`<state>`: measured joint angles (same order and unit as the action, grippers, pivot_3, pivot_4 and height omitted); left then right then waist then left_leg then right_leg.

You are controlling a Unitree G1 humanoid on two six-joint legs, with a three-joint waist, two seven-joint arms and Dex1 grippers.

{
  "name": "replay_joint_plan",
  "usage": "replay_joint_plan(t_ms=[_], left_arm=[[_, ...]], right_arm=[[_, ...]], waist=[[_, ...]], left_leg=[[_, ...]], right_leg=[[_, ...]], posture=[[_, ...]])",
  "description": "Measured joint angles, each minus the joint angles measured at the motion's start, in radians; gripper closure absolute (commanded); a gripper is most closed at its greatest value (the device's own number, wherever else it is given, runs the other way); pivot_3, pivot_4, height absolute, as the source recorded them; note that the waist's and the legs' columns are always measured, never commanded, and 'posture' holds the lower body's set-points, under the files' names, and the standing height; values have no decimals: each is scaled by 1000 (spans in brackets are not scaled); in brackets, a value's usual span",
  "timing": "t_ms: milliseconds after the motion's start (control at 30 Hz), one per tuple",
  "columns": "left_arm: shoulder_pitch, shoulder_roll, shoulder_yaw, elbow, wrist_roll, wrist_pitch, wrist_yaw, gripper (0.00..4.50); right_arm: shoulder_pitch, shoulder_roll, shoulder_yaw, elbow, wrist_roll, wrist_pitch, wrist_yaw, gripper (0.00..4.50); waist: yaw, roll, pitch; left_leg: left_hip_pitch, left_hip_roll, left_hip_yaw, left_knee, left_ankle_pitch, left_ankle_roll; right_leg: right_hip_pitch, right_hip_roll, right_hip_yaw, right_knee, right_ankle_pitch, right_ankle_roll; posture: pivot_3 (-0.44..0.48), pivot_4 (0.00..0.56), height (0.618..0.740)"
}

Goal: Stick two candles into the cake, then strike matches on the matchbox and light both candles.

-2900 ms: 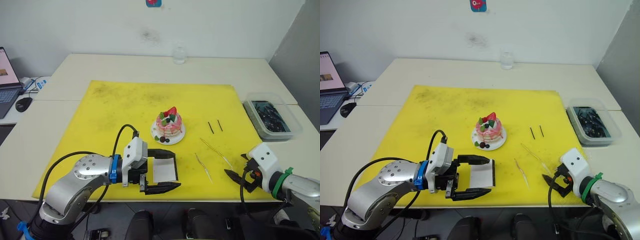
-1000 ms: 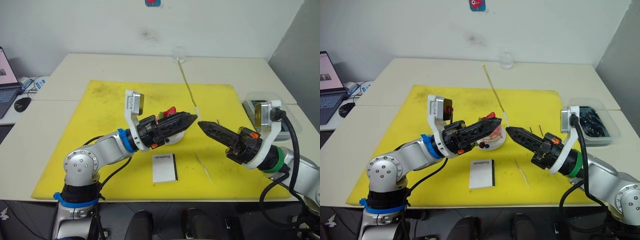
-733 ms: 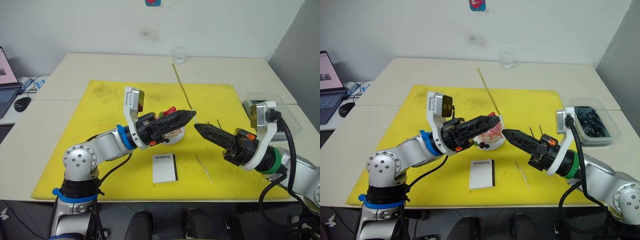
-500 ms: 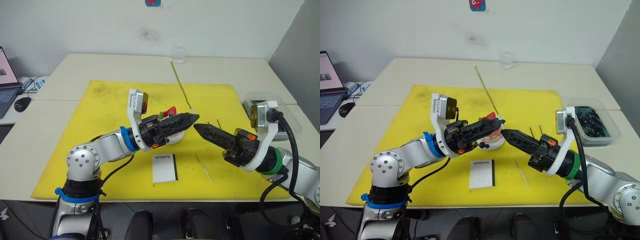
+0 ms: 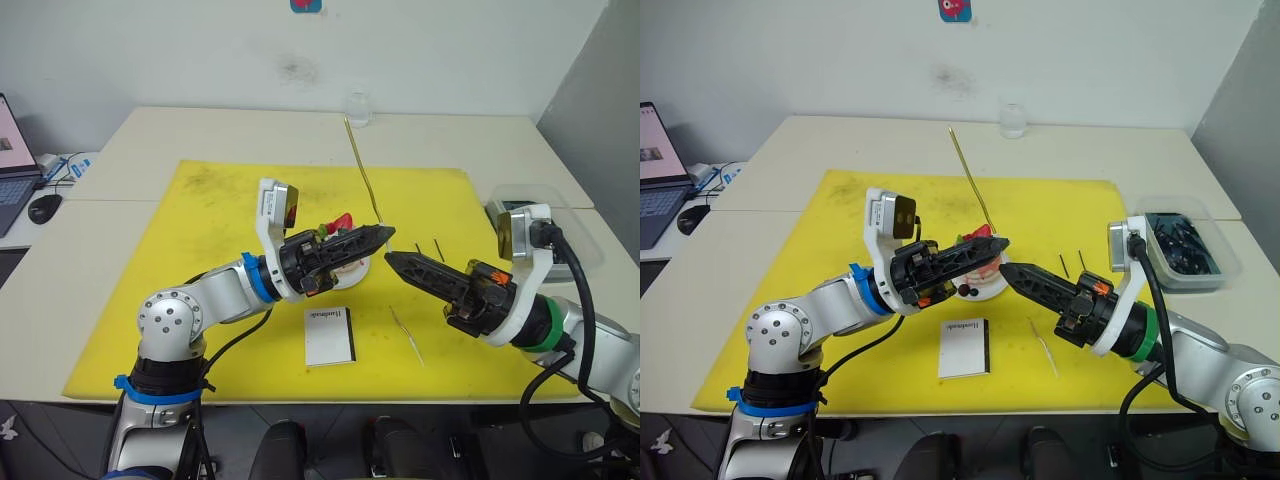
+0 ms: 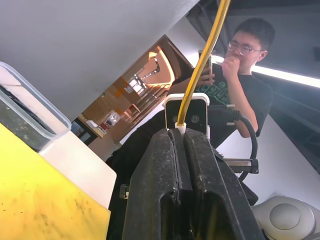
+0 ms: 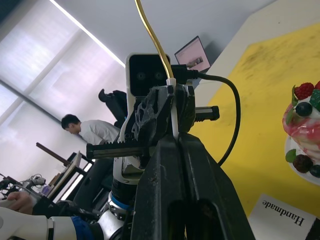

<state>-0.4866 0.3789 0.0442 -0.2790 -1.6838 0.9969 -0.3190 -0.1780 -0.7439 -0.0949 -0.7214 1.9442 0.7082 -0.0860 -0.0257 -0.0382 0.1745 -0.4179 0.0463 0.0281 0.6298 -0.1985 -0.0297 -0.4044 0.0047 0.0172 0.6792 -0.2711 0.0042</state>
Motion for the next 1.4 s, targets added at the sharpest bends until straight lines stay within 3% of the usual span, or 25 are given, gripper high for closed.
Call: replay_joint_plan(t_ms=[167, 367, 467, 600, 800, 967, 1400], left_arm=[[1, 3, 0, -5, 29, 0, -20, 4479], [-11, 51, 6, -28, 143, -27, -56, 4500], [-44, 160, 16, -34, 300, -69, -137, 4500], [-60, 233, 24, -13, 508, -164, -239, 4500], [-80, 250, 8, 125, 765, -324, -368, 4500], [-98, 185, -41, 254, 966, -496, -439, 4500], [-60, 143, -54, 335, 1090, -553, -534, 4500]], right_arm=[[-1, -10, 6, 1, -1, 0, 0, 4500], [-2, -114, 8, -4, -151, 57, 89, 2611], [-42, -211, 9, -18, -373, 94, 193, 1564], [-101, -233, 22, -21, -558, 93, 305, 141], [-187, -210, 97, -33, -723, 97, 383, 59], [-241, -163, 163, -38, -865, 113, 385, 59], [-236, -63, 197, -54, -1002, 180, 367, 59]], waist=[[0, 0, 0], [1, 0, 0], [-1, 0, 0], [2, 0, 0], [3, 0, 0], [4, 0, 1], [1, 0, 1]], left_leg=[[0, 0, 0, 0, 0, 0], [0, 0, 0, 0, 0, 0], [1, -1, 1, -1, 0, 0], [0, 0, 0, -2, 0, 0], [-3, 1, 1, -2, 0, 0], [-5, 1, 1, -2, 0, 0], [-7, 2, 0, -1, 0, 0]], right_leg=[[0, 0, 0, 0, 0, 0], [0, 0, 0, -1, 0, 0], [-1, 0, 0, -1, -1, -1], [-1, 1, -1, -1, -2, -3], [-3, 0, -1, -4, -2, -3], [-3, -3, -2, -4, -1, -2], [-6, -4, -3, -2, -1, -1]], posture=[[0, 150, 740], [0, 150, 740], [0, 150, 740], [0, 150, 740], [0, 150, 740], [0, 150, 740], [0, 150, 740]])
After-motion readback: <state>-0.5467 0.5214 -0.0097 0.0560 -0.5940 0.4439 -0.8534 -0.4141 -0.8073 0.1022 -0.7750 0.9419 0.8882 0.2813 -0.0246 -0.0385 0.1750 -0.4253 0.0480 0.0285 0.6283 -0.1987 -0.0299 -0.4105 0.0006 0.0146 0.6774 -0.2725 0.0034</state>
